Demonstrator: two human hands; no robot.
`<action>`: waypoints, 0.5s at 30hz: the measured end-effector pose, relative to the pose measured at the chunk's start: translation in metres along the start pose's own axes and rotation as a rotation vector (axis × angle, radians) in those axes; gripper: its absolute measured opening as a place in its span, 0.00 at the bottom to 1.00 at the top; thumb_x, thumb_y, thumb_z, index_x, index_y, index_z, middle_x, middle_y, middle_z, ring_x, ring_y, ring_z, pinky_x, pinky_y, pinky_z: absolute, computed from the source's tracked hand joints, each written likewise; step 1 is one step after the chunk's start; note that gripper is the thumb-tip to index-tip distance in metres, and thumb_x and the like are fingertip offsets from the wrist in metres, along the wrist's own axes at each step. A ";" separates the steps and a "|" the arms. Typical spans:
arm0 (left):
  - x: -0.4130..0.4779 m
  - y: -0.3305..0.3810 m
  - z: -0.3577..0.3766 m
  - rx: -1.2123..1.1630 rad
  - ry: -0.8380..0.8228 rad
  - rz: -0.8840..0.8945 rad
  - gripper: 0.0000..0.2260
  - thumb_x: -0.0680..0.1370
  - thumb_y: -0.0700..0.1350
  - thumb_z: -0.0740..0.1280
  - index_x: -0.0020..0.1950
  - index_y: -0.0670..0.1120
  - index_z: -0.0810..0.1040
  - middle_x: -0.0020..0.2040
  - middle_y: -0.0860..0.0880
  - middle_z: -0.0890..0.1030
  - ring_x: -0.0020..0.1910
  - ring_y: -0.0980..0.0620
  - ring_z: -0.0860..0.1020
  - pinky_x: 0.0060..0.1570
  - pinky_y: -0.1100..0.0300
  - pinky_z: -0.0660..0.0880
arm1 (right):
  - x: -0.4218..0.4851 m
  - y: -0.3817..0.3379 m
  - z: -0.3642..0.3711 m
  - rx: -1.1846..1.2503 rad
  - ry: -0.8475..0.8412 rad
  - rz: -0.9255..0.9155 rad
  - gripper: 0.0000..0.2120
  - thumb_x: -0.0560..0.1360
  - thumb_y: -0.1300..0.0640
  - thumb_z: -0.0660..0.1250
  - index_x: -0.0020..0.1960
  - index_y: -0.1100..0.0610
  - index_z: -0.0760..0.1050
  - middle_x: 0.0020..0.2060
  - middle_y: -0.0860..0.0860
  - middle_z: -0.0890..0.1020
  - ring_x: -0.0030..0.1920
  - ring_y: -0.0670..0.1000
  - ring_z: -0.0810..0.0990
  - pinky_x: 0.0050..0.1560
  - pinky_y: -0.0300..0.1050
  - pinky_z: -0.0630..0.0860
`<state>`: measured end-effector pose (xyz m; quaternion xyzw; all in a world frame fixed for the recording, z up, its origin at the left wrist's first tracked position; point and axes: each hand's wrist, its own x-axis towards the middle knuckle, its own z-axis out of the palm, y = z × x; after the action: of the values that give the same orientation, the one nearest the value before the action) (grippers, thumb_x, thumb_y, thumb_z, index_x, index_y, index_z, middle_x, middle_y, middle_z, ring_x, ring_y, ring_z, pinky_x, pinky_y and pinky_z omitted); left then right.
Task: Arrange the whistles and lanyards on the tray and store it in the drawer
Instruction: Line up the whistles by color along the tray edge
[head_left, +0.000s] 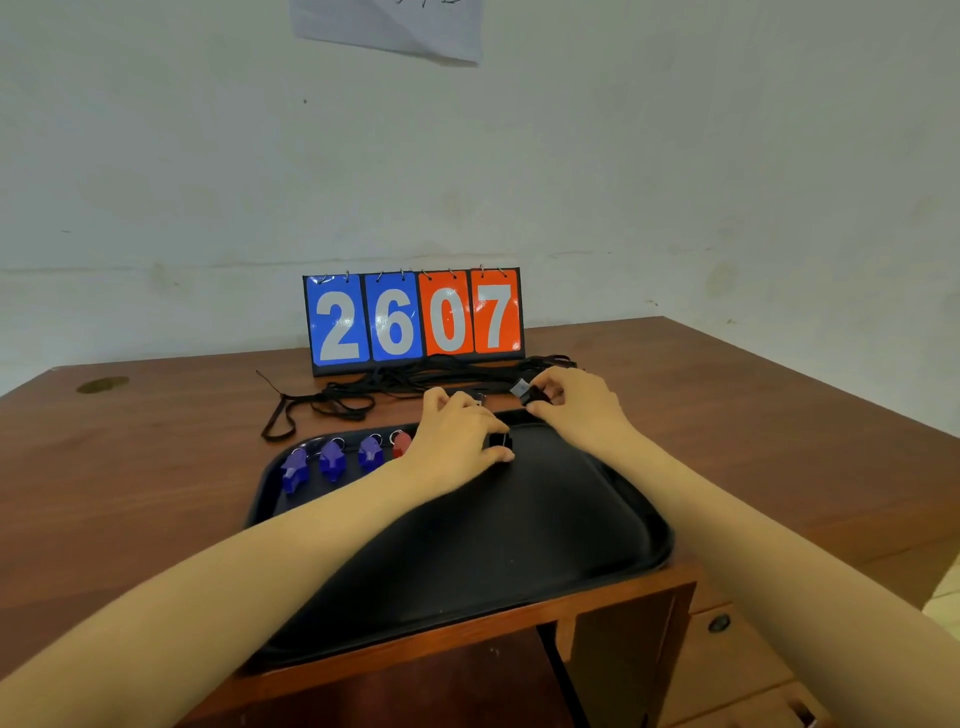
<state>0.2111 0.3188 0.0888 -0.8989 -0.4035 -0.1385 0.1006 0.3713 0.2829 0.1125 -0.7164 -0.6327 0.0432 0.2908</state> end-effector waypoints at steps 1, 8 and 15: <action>0.002 0.000 0.000 -0.011 0.003 -0.029 0.20 0.76 0.59 0.61 0.66 0.54 0.73 0.63 0.53 0.76 0.65 0.52 0.67 0.63 0.53 0.56 | 0.001 0.000 0.000 0.002 -0.002 0.002 0.15 0.74 0.52 0.67 0.60 0.50 0.74 0.55 0.49 0.79 0.55 0.49 0.77 0.61 0.54 0.73; 0.009 0.000 0.005 0.026 0.033 -0.135 0.21 0.73 0.63 0.62 0.60 0.53 0.77 0.56 0.52 0.79 0.60 0.51 0.70 0.63 0.52 0.58 | 0.003 0.006 0.004 0.042 -0.018 0.012 0.16 0.74 0.54 0.68 0.60 0.52 0.73 0.54 0.50 0.79 0.54 0.50 0.77 0.61 0.53 0.74; 0.006 0.002 0.003 0.040 0.047 -0.153 0.22 0.73 0.64 0.62 0.60 0.52 0.77 0.57 0.51 0.79 0.60 0.51 0.71 0.63 0.53 0.59 | 0.003 0.008 0.004 -0.088 -0.043 -0.090 0.14 0.73 0.57 0.69 0.59 0.50 0.75 0.57 0.50 0.79 0.58 0.51 0.76 0.61 0.54 0.73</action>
<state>0.2168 0.3228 0.0875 -0.8598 -0.4711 -0.1587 0.1171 0.3775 0.2869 0.1064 -0.6984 -0.6714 0.0176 0.2473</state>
